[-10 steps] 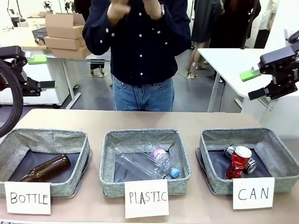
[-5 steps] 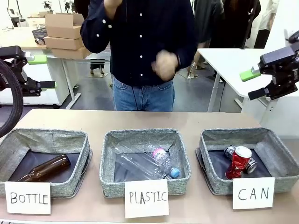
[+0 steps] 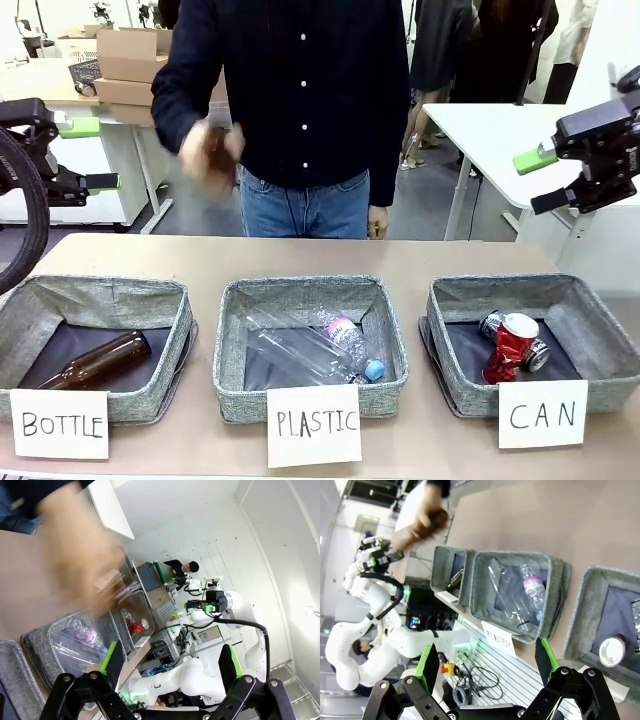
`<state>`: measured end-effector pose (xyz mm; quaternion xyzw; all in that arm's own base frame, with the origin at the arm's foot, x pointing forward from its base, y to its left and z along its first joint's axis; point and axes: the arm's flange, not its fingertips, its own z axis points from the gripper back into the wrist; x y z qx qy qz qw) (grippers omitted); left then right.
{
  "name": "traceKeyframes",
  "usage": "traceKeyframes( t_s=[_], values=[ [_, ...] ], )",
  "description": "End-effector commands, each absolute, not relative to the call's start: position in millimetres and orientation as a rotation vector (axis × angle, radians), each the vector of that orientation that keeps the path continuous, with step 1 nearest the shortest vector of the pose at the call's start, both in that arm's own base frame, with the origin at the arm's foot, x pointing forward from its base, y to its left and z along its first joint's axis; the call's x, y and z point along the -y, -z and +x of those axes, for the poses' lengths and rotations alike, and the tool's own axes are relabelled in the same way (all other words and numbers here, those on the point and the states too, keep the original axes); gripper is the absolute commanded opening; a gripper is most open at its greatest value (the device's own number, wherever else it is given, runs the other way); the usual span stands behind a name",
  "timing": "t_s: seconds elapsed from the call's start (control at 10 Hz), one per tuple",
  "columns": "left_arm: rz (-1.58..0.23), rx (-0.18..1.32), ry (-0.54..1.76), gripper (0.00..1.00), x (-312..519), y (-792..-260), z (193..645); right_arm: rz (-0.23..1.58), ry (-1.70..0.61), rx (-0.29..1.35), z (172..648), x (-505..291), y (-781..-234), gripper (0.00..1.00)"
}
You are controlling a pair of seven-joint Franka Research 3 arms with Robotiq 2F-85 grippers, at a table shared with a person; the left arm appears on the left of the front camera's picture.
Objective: Sort the can waste into the basket.
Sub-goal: Pick up the can waste from the table and place it in the right Fabric basket.
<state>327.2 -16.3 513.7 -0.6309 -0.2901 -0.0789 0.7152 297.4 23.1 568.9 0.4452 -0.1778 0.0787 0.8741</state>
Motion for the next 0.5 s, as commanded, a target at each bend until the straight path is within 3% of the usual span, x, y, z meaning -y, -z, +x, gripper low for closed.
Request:
traceKeyframes(
  t_s=[0.0, 0.4],
  values=[
    [-1.416, 0.663, 0.189, 1.00, 17.0, -512.0, 323.2, 0.923, -0.182, 0.374, 297.7, -21.6, -572.6, 1.00],
    [-1.416, 0.663, 0.189, 1.00, 17.0, -512.0, 323.2, 0.923, -0.182, 0.374, 297.7, -21.6, -572.6, 1.00]
  ],
)
